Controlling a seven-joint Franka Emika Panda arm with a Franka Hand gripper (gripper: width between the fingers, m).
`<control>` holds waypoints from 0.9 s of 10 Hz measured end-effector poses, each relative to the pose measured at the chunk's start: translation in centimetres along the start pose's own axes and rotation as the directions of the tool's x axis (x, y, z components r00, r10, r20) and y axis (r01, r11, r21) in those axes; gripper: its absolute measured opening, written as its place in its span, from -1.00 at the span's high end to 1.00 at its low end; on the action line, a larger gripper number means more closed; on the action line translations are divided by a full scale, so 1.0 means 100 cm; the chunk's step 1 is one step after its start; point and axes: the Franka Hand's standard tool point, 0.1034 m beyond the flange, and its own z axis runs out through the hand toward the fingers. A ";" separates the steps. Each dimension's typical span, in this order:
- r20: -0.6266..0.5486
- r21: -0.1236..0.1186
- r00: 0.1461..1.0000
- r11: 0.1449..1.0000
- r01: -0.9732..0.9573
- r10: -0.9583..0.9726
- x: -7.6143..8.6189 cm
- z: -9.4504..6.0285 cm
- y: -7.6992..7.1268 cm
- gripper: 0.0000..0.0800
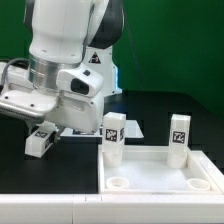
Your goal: Assemble square table
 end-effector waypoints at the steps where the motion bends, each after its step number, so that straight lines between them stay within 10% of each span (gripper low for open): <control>1: 0.000 0.000 1.000 1.000 -0.006 0.006 0.000 0.000 0.000 0.27; 4: -0.002 0.002 0.998 0.998 -0.068 0.068 0.000 -0.003 -0.001 -0.53; 7: 0.039 0.002 0.945 0.946 -0.325 0.325 -0.015 -0.040 -0.018 -0.62; 9: 0.045 0.012 0.765 0.766 -0.643 0.642 -0.023 -0.048 -0.018 -0.62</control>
Offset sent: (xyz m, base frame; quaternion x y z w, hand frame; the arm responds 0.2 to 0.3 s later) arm 0.0000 0.0000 0.0000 0.0000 0.0000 0.0650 0.9979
